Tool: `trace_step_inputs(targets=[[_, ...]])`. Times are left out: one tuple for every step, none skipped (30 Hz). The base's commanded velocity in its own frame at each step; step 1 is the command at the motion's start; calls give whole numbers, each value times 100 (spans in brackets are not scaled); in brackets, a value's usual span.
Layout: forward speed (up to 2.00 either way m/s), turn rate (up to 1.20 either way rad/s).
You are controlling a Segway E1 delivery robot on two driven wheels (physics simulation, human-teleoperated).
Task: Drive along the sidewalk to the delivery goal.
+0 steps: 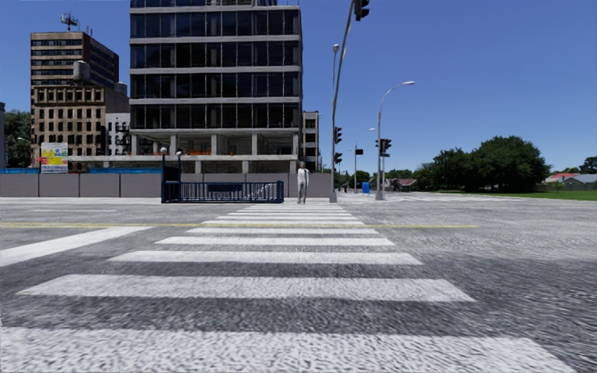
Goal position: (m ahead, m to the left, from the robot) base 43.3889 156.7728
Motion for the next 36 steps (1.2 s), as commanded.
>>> trace_step_inputs(targets=[[138, 0], [138, 0], [138, 0], [138, 0], [138, 0], [138, 0], [138, 0], [138, 0], [138, 0], [138, 0], [138, 0], [138, 0], [138, 0], [138, 0], [138, 0], [138, 0], [144, 0], [159, 0], [159, 0], [165, 0], [170, 0], [170, 0], [181, 0], [189, 0], [192, 0], [192, 0], [193, 0], [193, 0], [193, 0], [193, 0], [193, 0], [193, 0], [193, 0], [194, 0], [194, -9], [194, -9]])
